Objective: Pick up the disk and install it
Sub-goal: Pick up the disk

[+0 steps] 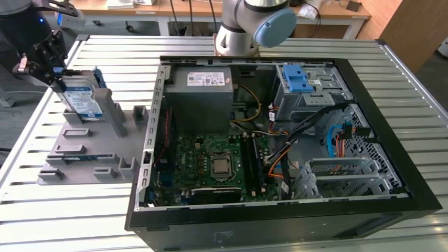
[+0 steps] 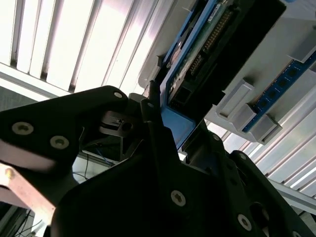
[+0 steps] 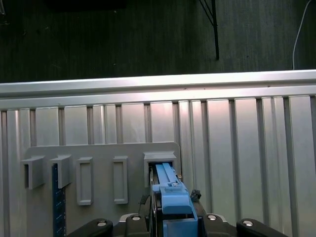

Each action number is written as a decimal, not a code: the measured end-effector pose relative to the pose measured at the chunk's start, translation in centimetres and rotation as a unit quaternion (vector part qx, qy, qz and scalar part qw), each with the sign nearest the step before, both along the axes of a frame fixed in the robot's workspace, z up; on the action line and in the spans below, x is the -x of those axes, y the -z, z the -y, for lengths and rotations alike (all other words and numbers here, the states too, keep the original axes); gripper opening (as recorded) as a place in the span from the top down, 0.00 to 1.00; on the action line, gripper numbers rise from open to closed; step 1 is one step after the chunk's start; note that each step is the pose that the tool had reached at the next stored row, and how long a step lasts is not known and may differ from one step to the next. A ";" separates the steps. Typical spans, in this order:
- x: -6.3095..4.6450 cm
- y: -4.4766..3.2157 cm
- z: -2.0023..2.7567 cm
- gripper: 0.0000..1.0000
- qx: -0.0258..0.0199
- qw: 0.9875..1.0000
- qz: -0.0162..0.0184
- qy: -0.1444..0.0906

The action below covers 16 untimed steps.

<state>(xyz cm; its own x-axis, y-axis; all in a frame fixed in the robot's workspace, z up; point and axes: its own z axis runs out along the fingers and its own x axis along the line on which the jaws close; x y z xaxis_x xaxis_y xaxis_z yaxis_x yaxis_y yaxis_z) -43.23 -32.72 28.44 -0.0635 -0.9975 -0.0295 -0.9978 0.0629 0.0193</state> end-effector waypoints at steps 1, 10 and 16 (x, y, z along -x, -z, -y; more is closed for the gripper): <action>0.0 0.00 0.00 0.58 0.000 1.000 0.000 0.000; 0.0 0.00 -0.06 0.51 0.000 1.000 0.000 0.000; 0.0 -0.05 -0.07 0.51 0.000 1.000 0.000 0.000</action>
